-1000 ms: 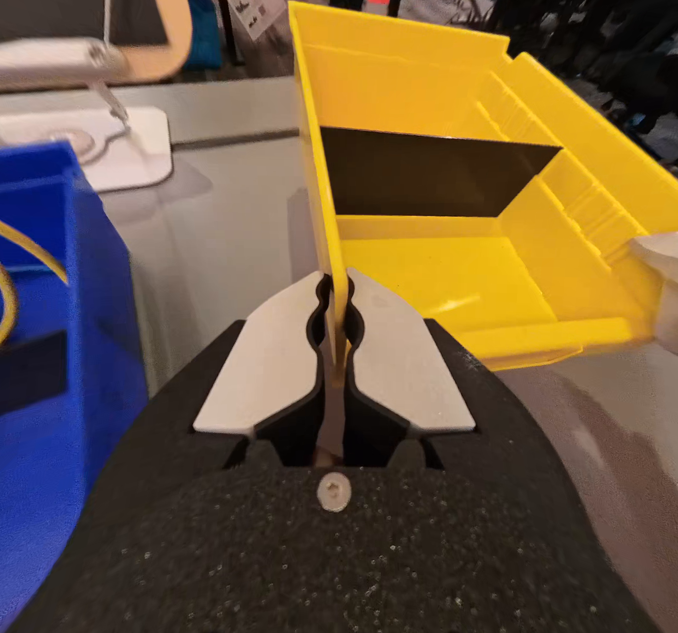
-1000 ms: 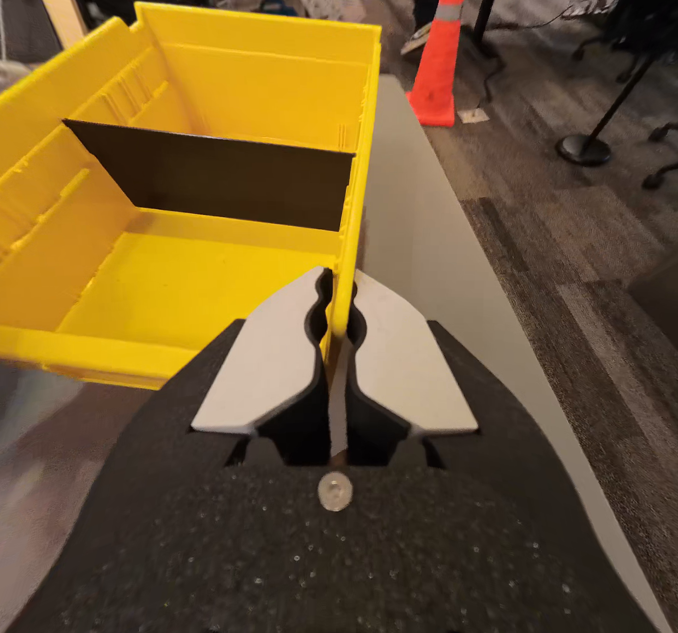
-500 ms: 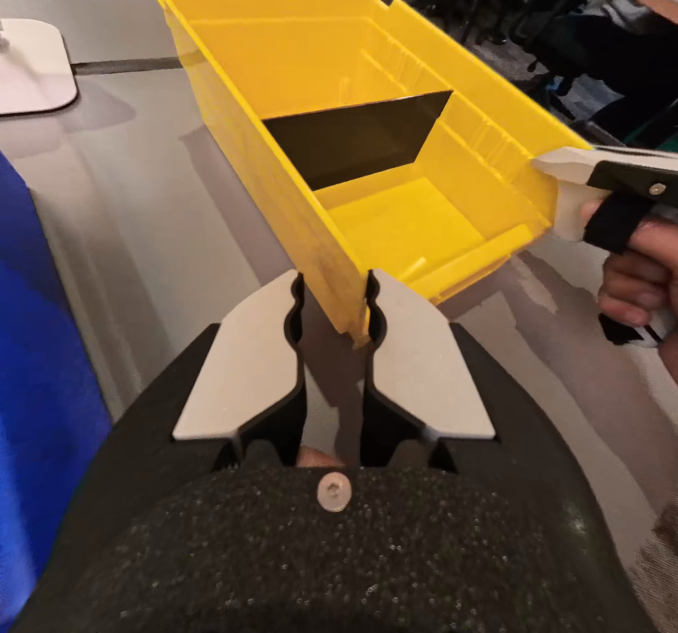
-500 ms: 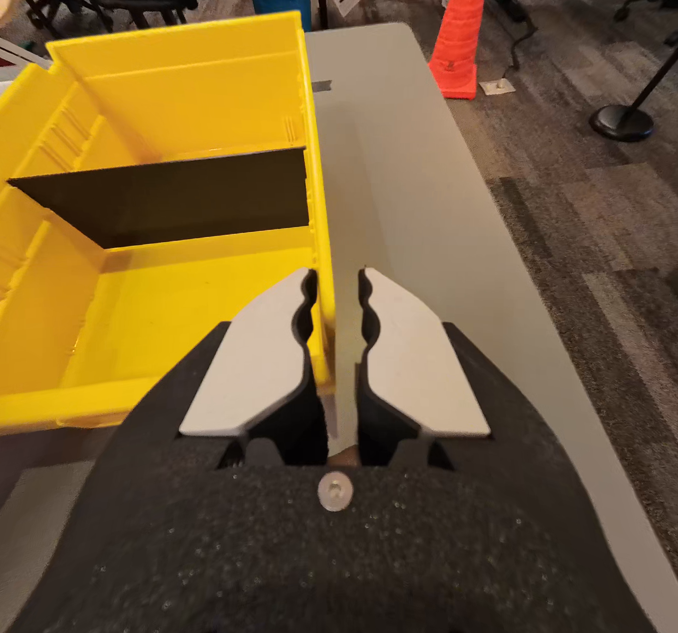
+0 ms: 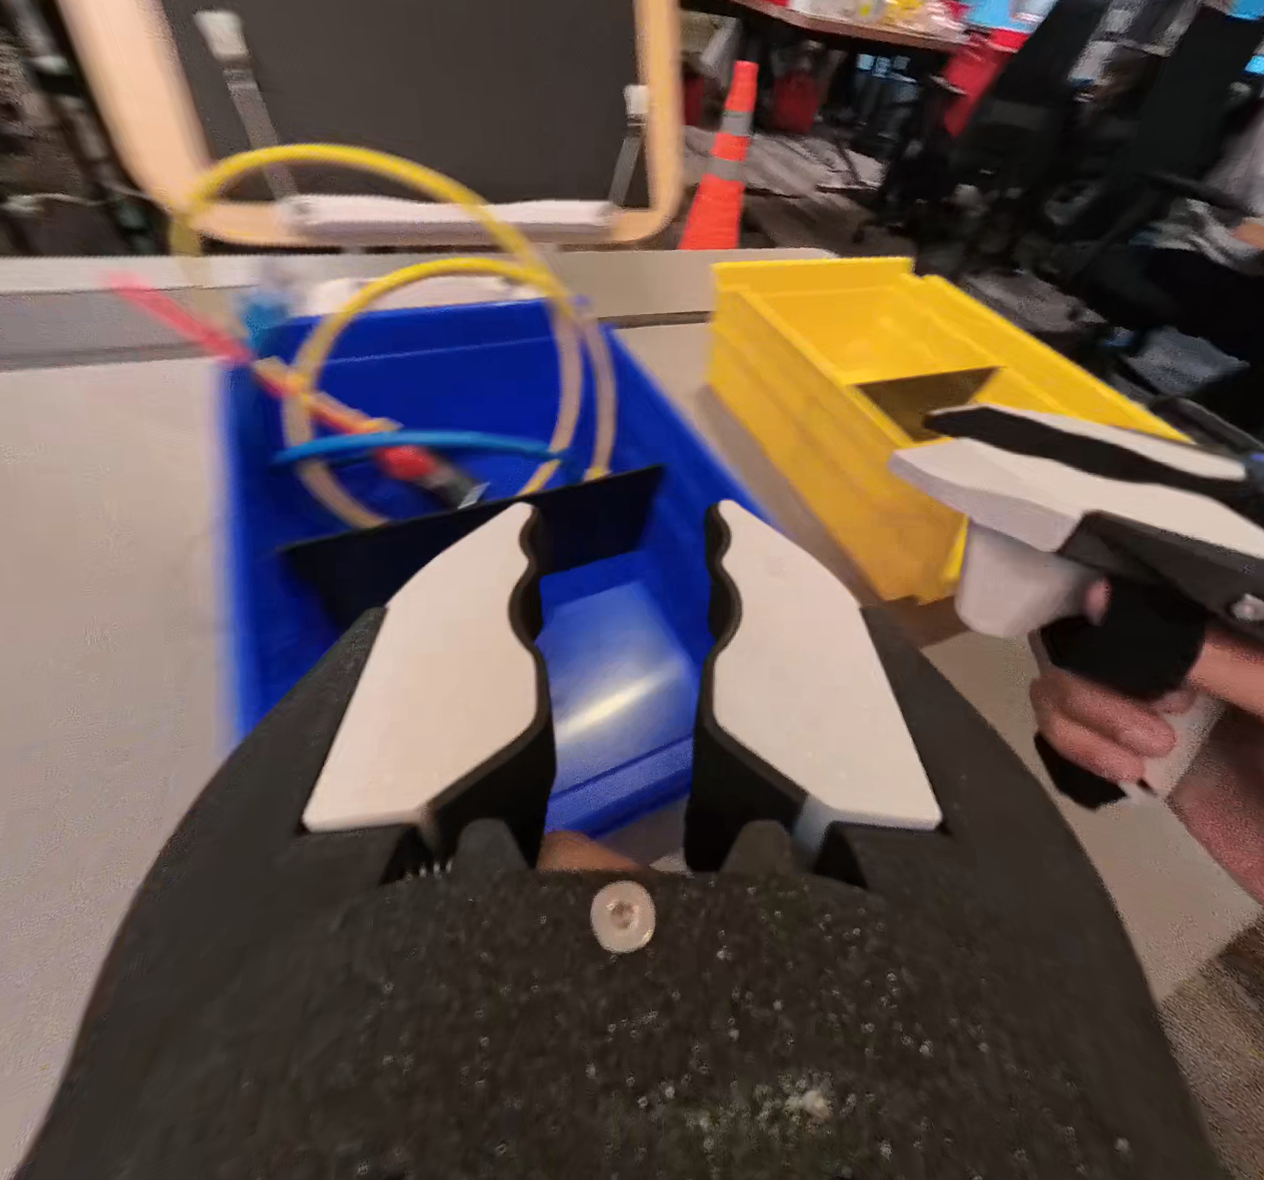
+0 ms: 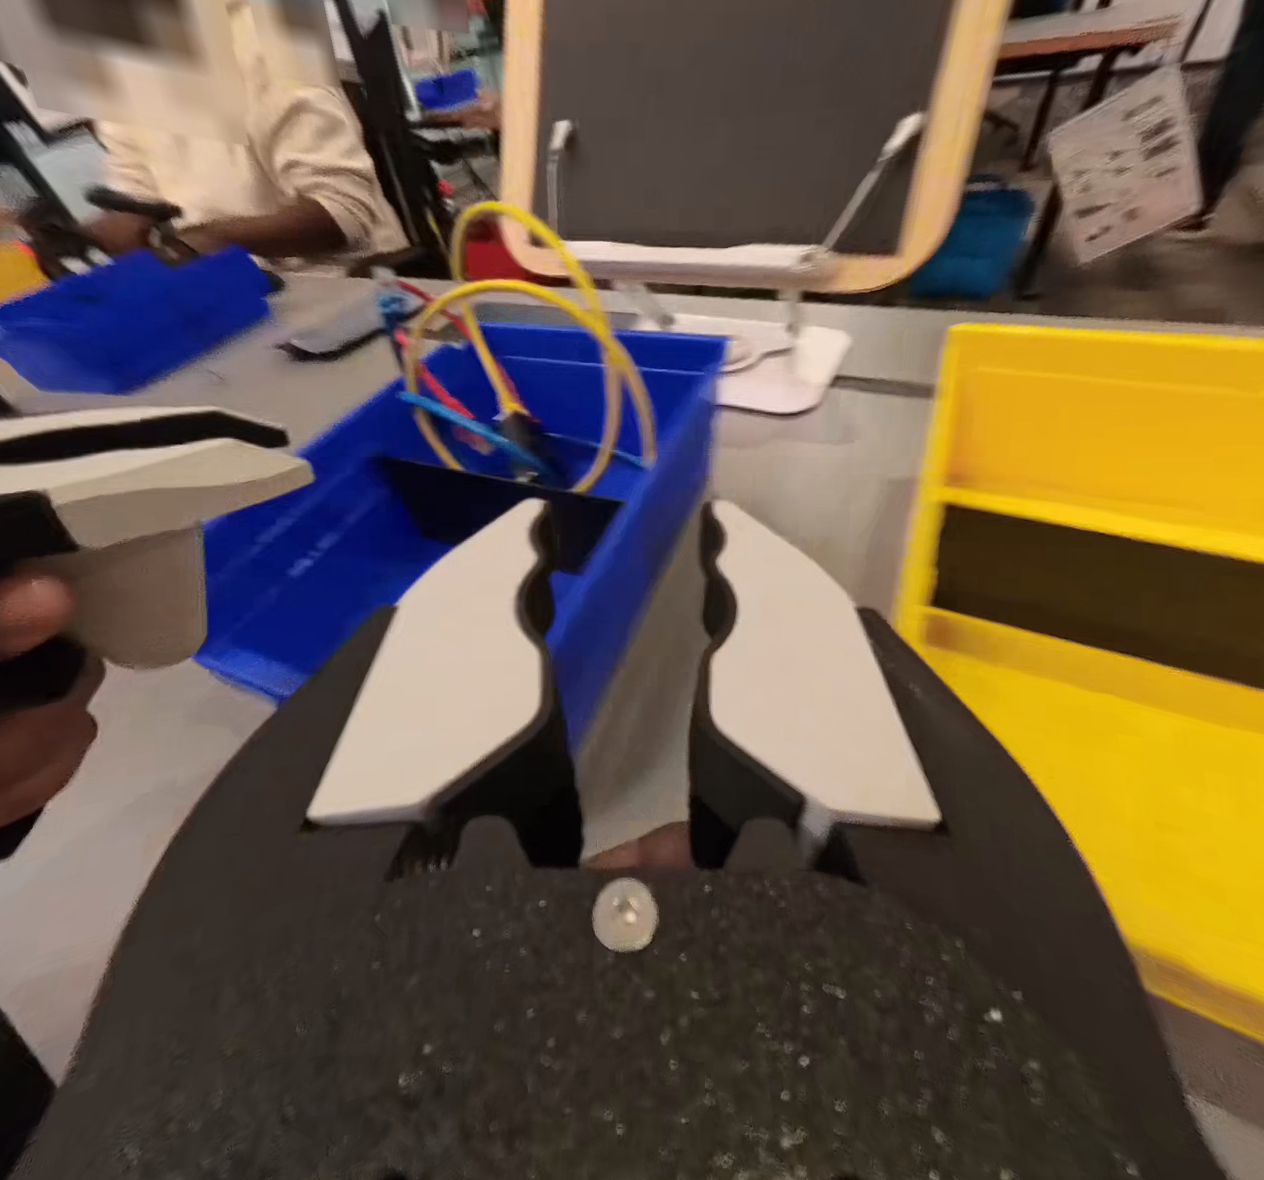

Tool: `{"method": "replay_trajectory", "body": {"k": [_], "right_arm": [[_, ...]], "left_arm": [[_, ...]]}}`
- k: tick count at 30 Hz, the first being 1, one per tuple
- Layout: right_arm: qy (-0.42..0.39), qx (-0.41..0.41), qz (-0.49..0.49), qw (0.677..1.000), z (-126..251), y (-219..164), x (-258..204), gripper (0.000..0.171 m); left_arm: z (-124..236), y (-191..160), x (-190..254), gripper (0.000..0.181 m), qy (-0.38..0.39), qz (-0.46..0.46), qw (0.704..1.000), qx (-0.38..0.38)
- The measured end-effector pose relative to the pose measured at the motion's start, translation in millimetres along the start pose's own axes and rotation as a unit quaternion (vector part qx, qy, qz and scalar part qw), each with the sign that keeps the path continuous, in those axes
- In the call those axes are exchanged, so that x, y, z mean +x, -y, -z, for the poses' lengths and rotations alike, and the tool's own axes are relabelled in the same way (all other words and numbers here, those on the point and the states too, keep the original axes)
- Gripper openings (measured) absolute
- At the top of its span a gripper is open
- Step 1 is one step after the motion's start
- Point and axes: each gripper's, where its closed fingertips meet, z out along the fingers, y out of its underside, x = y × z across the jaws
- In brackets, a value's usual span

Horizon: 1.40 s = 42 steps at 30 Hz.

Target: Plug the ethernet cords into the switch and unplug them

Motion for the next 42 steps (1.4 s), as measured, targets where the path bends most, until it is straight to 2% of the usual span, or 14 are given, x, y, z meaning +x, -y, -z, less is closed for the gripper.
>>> {"method": "replay_trajectory", "body": {"k": [1,3,5,8,11,13,15,17,19,25,30,36,38,42], "right_arm": [[-0.003,0.006,-0.018,1.0,-12.1,-8.6,-16.6,0.052],[-0.005,-0.011,-0.039,0.999,-30.8,-33.0,-44.1,0.055],[-0.046,-0.037,-0.001,0.998,-43.1,-57.0,-51.8,0.064],[-0.153,-0.037,0.088,0.984,-40.1,-62.1,-41.8,0.05],[-0.219,-0.029,0.083,0.972,-28.6,-56.1,-28.4,0.039],[-0.197,-0.054,0.053,0.977,-31.8,-67.2,-26.9,0.041],[-0.154,-0.102,0.015,0.983,-44.3,-92.2,-31.1,0.041],[-0.136,-0.089,-0.014,0.987,-48.8,-92.4,-34.6,0.026],[-0.169,-0.102,-0.033,0.98,-47.0,-91.1,-28.3,0.005],[-0.2,-0.062,-0.002,0.978,-65.8,-70.8,-83.5,0.005],[-0.156,-0.055,0.0,0.986,-116.9,-56.5,-157.6,0.006],[-0.108,-0.097,0.005,0.989,-174.5,-76.5,-238.3,0.009],[-0.091,-0.121,-0.006,0.988,-184.4,-92.2,-249.8,0.01],[-0.034,-0.105,0.008,0.994,-184.8,-92.8,-258.2,0.016]], "left_arm": [[11.8,-5.4,-25.5,0.047,0.022,0.003,1.0,0.0],[28.8,-23.8,-75.9,0.049,0.076,-0.011,0.997,-0.017],[37.4,-47.7,-112.4,0.049,0.111,-0.011,0.993,-0.041],[31.6,-79.5,-129.3,0.053,0.099,0.012,0.993,-0.064],[21.0,-94.1,-122.4,0.045,0.082,-0.017,0.992,-0.093],[13.5,-99.9,-121.9,0.038,0.077,-0.032,0.992,-0.098],[9.0,-101.5,-115.1,0.023,0.042,0.026,0.995,-0.09],[6.9,-99.7,-119.1,0.014,0.05,0.021,0.995,-0.087],[7.3,-96.7,-127.5,0.008,0.074,-0.02,0.993,-0.089],[26.4,-85.0,-186.4,0.004,0.135,-0.06,0.987,-0.067],[68.3,-66.5,-266.1,0.004,0.183,-0.053,0.98,-0.063],[100.3,-81.1,-356.2,0.002,0.197,0.0,0.976,-0.088],[103.8,-86.2,-369.7,0.003,0.194,0.002,0.977,-0.089],[106.3,-86.5,-372.1,0.004,0.166,0.035,0.983,-0.064]]}}
